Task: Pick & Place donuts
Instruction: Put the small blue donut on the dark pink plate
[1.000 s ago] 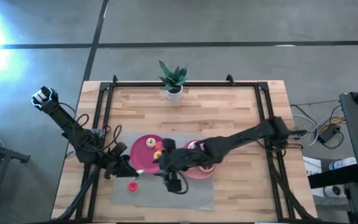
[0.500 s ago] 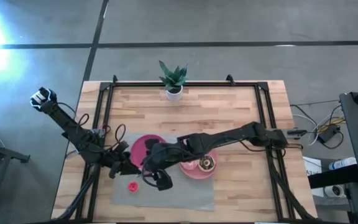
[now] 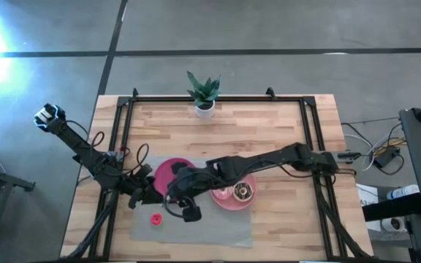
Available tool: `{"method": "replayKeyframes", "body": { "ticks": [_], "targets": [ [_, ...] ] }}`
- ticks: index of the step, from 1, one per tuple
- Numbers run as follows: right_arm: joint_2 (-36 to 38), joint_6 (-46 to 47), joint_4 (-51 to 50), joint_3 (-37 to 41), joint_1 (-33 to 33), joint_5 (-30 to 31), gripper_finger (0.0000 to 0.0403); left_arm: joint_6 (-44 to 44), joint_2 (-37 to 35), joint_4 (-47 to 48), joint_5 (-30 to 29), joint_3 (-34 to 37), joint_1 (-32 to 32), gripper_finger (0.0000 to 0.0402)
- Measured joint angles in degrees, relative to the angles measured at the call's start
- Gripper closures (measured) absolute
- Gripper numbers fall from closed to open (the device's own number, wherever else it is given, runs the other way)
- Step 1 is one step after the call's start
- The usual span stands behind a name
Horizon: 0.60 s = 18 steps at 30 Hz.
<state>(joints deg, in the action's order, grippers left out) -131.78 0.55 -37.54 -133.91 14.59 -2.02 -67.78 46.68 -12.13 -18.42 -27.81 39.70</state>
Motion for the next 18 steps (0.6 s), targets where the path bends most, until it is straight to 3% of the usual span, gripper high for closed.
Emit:
{"method": "replayKeyframes", "body": {
  "ticks": [6,13,18],
  "targets": [
    [-0.55,3.59,-1.45,0.00,-0.54,-0.96,0.0383,0.78,-0.27,1.41,-4.32,0.00,0.07,0.0378],
    [-0.92,12.74,-10.62,1.19,-2.45,-2.84,0.0387,-1.21,-3.91,15.29,-12.45,0.00,0.00,0.0281],
    [-0.84,24.46,-6.39,8.82,-5.89,-11.35,0.0388,-2.35,-8.66,22.95,-19.09,-0.02,0.28,0.0244]
  ]
}}
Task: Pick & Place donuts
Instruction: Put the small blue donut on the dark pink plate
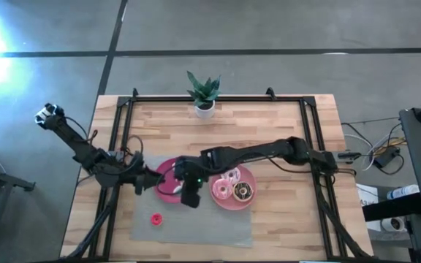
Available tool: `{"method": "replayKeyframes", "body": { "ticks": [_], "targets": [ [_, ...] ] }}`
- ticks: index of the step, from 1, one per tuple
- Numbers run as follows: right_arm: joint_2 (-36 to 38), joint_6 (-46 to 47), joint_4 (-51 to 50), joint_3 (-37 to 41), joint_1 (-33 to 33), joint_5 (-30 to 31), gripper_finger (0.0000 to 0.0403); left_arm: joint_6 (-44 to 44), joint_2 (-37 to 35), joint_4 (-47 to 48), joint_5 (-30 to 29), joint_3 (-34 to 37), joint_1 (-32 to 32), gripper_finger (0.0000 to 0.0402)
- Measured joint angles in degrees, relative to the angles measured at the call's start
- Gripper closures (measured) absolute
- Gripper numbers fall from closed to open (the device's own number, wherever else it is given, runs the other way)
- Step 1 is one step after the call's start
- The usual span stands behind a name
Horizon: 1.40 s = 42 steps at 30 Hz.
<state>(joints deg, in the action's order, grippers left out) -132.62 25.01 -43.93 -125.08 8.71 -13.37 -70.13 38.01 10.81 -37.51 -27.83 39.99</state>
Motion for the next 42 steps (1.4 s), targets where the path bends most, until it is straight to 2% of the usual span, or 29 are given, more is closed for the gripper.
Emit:
{"method": "replayKeyframes", "body": {
  "ticks": [5,9,12,16,23,33,38,42],
  "targets": [
    [0.00,11.96,12.02,8.40,-1.34,-2.32,0.0386,6.10,-3.94,5.23,-6.75,-1.69,0.66,0.0246],
    [0.00,19.49,21.25,13.45,-2.64,-2.14,0.0381,16.89,-4.76,13.87,-10.12,-9.31,1.11,0.0250],
    [0.00,23.44,26.73,16.43,-3.16,-1.99,0.0380,24.66,-4.40,17.75,-10.87,-15.44,1.10,0.0250],
    [0.00,29.18,31.97,20.16,-3.78,-2.25,0.0379,31.68,-3.93,17.80,-10.83,-20.19,1.11,0.0250],
    [0.00,36.28,34.51,24.52,-4.42,-1.24,0.0378,33.62,-3.84,18.51,-10.75,-20.40,1.09,0.0250],
    [0.02,39.28,34.38,25.14,-4.37,0.53,0.0375,31.40,-3.86,18.54,-10.56,-17.25,1.09,0.0250],
    [0.02,40.40,34.05,23.74,-4.18,0.42,0.0337,29.73,-3.86,18.48,-10.54,-16.74,1.09,0.0250],
    [0.13,38.08,30.85,18.79,-4.11,0.17,0.0314,29.70,-4.03,18.43,-10.56,-16.73,1.09,0.0250]
  ]
}}
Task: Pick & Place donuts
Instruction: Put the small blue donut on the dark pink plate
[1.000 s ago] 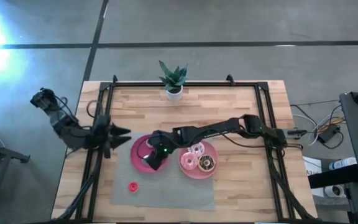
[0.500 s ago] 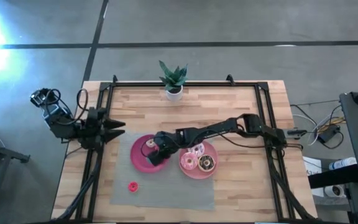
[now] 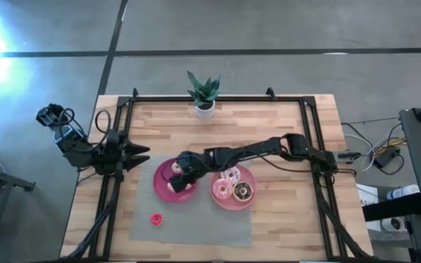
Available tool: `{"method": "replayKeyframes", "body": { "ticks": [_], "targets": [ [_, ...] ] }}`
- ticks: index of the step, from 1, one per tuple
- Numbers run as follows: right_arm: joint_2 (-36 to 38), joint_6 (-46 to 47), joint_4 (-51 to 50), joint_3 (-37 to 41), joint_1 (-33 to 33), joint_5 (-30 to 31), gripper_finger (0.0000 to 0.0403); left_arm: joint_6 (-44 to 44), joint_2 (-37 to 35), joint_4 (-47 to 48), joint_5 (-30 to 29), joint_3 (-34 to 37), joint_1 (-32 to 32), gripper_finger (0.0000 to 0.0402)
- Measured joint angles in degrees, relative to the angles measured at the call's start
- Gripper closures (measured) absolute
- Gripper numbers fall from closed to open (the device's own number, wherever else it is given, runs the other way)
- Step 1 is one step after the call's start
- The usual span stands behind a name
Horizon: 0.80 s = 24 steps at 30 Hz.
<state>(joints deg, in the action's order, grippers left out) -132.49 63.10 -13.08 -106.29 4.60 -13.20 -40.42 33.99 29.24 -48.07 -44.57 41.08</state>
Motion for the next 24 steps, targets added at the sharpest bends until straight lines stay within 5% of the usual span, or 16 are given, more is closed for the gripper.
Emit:
{"method": "replayKeyframes", "body": {
  "ticks": [9,15,24],
  "targets": [
    [0.02,-6.12,-10.26,-3.38,-0.06,3.28,0.0314,-2.52,-0.16,2.46,0.13,0.00,-0.02,0.0250],
    [0.58,-14.10,-15.37,-4.15,1.11,8.66,0.0313,-18.18,1.07,14.93,6.91,3.88,-0.01,0.0250],
    [6.86,-24.35,-34.78,-6.62,4.34,24.01,0.0290,-21.16,15.30,-8.73,23.16,18.72,-0.57,0.0250]
  ]
}}
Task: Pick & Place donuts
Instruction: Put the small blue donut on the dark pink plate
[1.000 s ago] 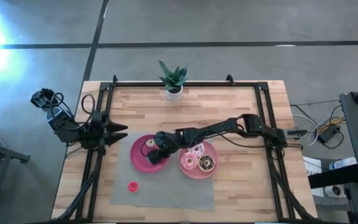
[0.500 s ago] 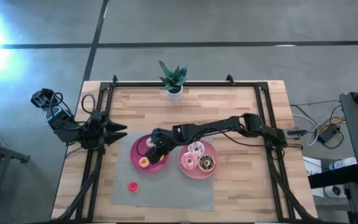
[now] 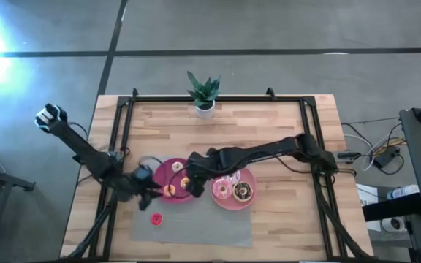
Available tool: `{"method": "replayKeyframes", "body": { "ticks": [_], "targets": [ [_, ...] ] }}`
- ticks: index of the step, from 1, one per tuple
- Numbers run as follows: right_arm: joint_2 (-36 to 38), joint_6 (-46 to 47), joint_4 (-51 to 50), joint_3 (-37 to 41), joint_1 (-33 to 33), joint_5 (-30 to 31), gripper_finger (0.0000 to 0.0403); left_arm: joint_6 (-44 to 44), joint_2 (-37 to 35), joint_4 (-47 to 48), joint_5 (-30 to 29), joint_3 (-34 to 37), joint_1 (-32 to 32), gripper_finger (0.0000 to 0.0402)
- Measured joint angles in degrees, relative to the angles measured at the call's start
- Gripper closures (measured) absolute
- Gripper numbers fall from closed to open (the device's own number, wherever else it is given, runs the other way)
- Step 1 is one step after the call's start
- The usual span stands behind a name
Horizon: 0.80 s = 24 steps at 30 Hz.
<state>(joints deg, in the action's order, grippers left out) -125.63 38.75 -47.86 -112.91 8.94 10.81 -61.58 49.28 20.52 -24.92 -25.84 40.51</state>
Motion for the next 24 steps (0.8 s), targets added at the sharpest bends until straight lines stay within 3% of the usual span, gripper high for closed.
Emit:
{"method": "replayKeyframes", "body": {
  "ticks": [8,13,21,24],
  "targets": [
    [6.67,3.80,-8.98,5.74,0.50,3.44,0.0245,-2.42,14.51,4.45,5.35,-3.64,-6.63,0.0250],
    [11.38,9.17,-8.51,11.57,1.68,6.29,0.0217,-0.85,18.56,10.48,5.82,-7.47,-11.43,0.0250],
    [17.50,17.49,-5.50,20.49,4.30,8.91,0.0204,7.11,21.90,6.41,17.54,-7.81,-17.28,0.0250],
    [18.58,19.91,-3.88,23.08,5.06,9.16,0.0206,8.06,23.84,6.84,18.61,-7.52,-17.96,0.0250]
  ]
}}
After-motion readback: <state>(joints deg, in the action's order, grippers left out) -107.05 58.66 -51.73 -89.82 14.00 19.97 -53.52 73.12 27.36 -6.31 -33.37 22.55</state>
